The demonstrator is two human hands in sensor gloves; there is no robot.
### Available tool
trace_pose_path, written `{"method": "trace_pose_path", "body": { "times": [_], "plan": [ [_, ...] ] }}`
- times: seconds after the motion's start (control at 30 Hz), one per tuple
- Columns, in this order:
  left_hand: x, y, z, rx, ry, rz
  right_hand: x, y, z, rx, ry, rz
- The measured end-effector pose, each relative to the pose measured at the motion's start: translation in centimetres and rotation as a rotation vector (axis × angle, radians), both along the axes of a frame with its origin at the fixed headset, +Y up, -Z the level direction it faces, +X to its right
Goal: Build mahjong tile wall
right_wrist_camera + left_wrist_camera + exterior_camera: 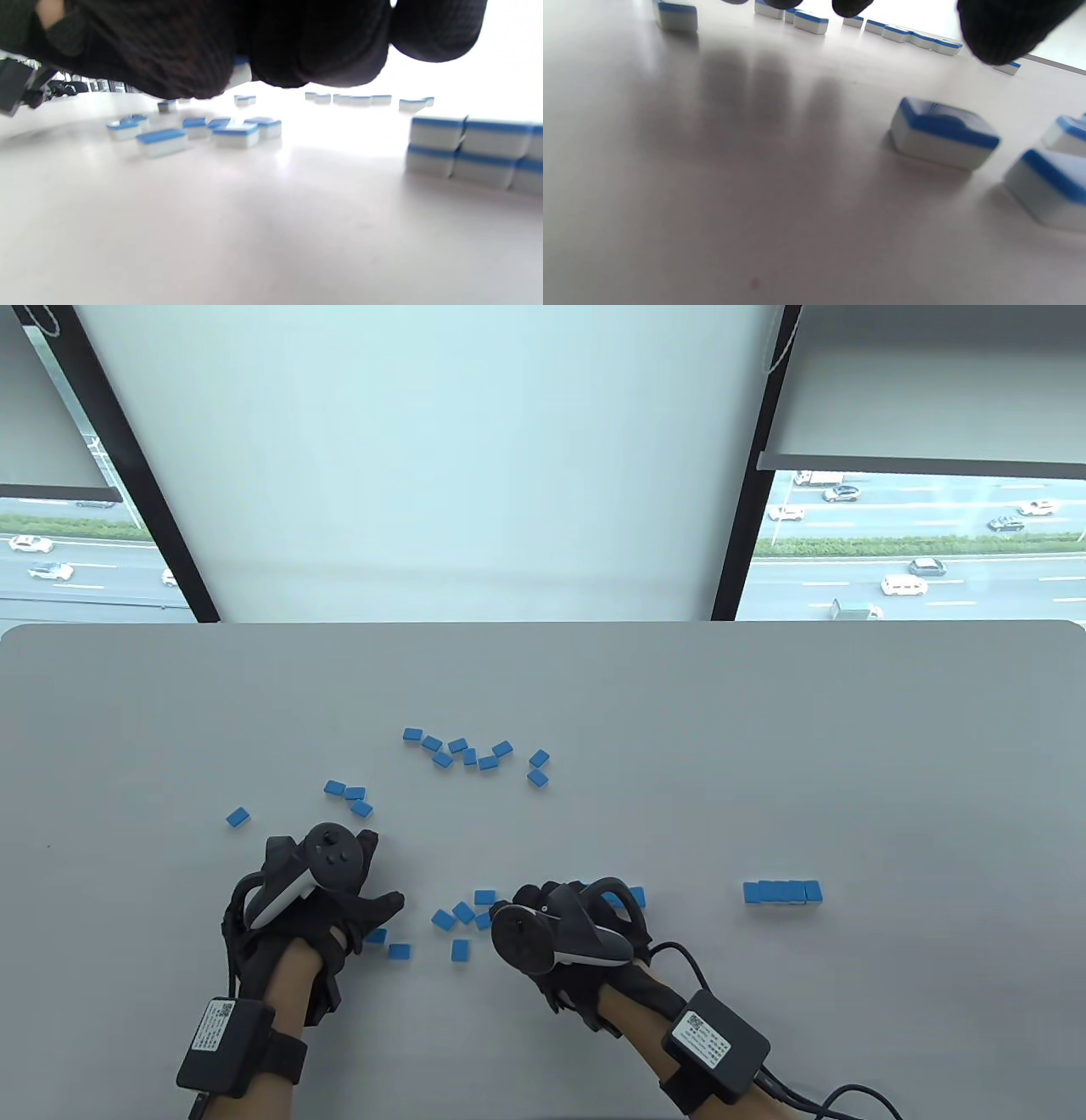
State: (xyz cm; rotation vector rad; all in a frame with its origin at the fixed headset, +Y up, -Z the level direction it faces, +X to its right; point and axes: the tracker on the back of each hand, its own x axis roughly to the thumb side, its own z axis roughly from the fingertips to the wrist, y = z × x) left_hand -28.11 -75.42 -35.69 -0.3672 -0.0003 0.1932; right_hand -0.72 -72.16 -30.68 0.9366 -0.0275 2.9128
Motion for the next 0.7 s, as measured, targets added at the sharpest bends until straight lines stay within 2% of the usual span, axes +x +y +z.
{"method": "trace_pose_path", "body": {
  "times": [0.2, 0.37, 0.5, 0.7],
  "plan": [
    [0.1, 0.0, 0.0, -0.001, -0.008, 0.001, 3.2, 2.6, -0.7, 0.092, -0.099, -0.061],
    [0.1, -0.1, -0.1, -0.001, -0.010, 0.002, 5.8, 3.5, -1.4, 0.120, -0.185, -0.072],
    [0.1, -0.1, -0.1, -0.003, -0.008, 0.003, 7.5, 3.6, -2.1, 0.136, -0.237, -0.066],
    [0.1, -0.2, 0.0, -0.005, -0.008, 0.007, 8.3, 2.4, -3.1, 0.094, -0.300, 0.041]
  ]
}}
